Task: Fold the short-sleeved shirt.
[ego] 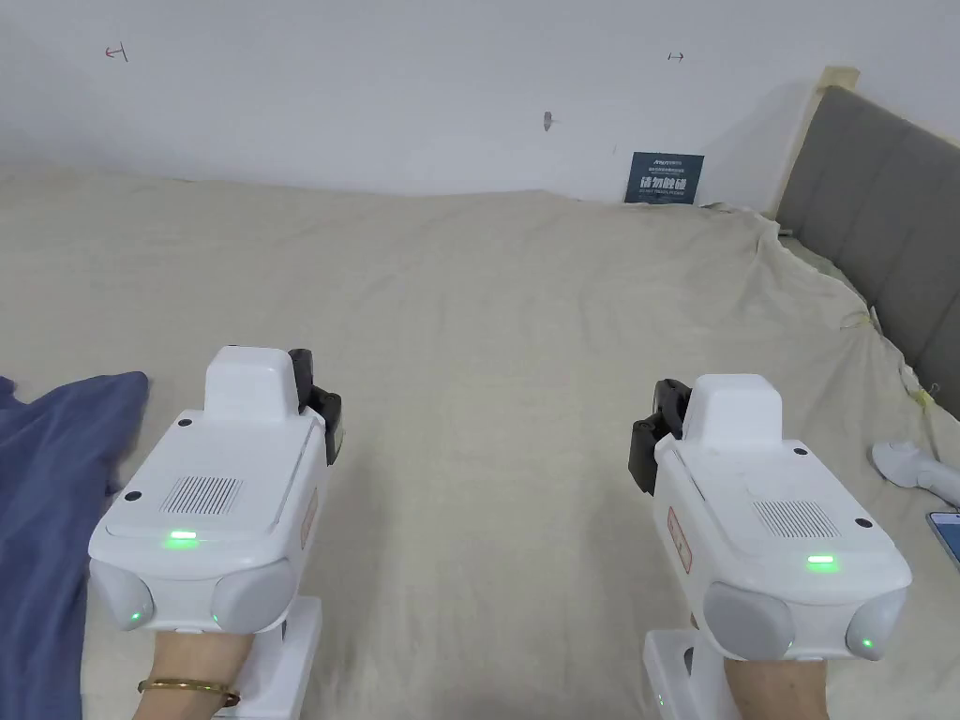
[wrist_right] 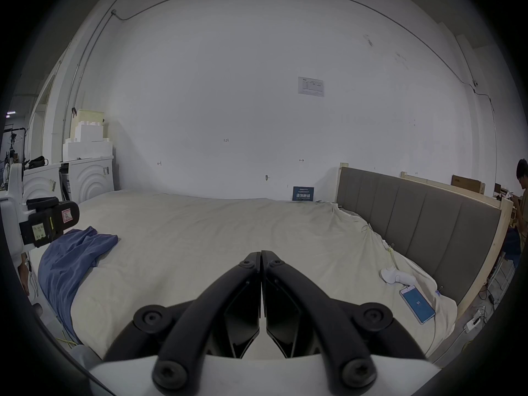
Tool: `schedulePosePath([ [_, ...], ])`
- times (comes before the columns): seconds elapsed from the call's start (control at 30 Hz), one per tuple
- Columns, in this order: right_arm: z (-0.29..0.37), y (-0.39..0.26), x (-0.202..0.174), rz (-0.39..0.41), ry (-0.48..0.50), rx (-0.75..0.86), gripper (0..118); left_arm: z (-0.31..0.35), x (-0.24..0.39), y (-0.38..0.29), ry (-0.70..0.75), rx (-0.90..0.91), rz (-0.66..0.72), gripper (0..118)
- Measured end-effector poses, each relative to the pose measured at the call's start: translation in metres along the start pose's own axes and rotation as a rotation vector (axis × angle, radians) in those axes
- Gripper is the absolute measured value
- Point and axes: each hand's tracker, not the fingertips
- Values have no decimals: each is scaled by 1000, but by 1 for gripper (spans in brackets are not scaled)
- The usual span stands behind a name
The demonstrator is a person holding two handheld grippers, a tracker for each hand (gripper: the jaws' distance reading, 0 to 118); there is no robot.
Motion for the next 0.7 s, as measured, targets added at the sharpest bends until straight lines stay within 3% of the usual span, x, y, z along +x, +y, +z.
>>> schedulePosePath([
  [0.43, -7, 8, -6, 26, 36, 4, 0, 3, -14, 4, 14, 12, 10, 0],
  [0.7, -19, 30, -53, 56, 170, 56, 0, 23, -59, 9, 161, 32, 30, 0],
])
